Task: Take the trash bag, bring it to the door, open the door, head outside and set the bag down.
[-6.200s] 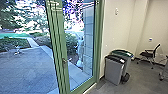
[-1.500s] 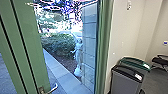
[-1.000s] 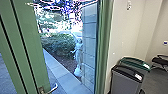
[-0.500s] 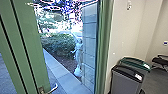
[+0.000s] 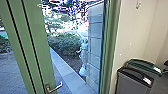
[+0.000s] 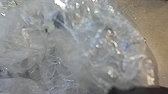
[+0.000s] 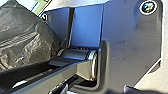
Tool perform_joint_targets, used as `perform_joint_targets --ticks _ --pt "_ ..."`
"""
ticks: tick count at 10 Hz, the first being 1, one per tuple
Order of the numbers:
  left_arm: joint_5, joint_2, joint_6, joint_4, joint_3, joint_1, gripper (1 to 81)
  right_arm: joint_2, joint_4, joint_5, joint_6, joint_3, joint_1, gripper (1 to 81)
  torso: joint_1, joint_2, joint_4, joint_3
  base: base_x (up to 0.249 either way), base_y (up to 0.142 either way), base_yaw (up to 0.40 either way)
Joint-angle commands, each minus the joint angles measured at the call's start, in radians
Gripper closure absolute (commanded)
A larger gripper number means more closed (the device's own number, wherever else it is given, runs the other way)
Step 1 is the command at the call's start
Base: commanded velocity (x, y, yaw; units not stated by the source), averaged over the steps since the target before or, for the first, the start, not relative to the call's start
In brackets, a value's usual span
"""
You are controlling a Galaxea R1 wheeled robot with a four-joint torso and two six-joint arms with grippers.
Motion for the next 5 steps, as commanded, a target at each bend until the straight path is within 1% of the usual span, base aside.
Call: perform_joint_targets --ticks 1,5 --pt "0.045 -0.006 0.006 0.011 0.002 -0.062 81.1 0.003 0.000 -0.065 -0.002 0.006 0.064 1.0 0.000 0.000 0.000 0.000 0.000 0.000 0.301" --pt "0.045 -0.008 0.006 0.011 0.002 -0.061 81.1 0.003 0.000 -0.065 -0.002 0.000 0.064 1.0 -0.001 0.000 0.000 0.000 0.000 0.000 0.311"
